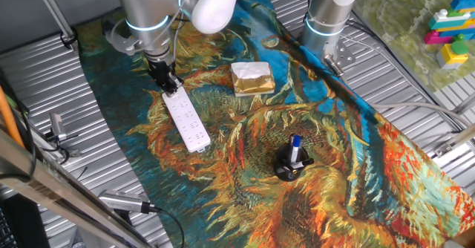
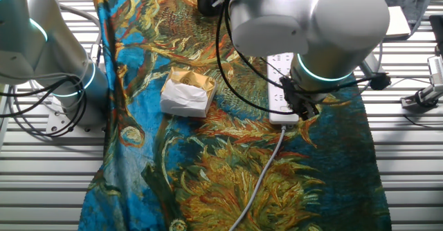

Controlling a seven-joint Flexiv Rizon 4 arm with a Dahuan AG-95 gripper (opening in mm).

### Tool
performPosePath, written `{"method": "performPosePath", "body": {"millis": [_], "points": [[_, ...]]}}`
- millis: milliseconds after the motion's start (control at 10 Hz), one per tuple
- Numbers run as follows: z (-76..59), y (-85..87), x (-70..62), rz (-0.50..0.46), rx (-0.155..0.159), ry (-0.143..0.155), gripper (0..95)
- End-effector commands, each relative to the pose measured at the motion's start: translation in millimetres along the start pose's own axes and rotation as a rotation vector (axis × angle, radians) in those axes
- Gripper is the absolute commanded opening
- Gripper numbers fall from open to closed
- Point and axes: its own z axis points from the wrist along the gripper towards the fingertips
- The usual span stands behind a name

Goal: Turn off the power strip by pressing the button

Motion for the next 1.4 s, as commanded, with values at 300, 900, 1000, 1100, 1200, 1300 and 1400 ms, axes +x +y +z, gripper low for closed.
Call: {"method": "performPosePath", "body": {"millis": [300,900,1000,1100,1200,1300,1400], "points": [[0.1,1.2,4.0,0.003,0.015,0.011,0.0],[-3.5,4.4,11.2,0.006,0.030,0.035,0.0],[-3.5,4.4,11.2,-0.013,0.022,0.036,0.0],[-3.5,4.4,11.2,-0.014,0.029,0.041,0.0],[-3.5,4.4,11.2,-0.015,0.040,0.053,0.0],[-3.5,4.4,11.2,-0.016,0.041,0.053,0.0],[-3.5,4.4,11.2,-0.033,0.037,0.051,0.0]]}}
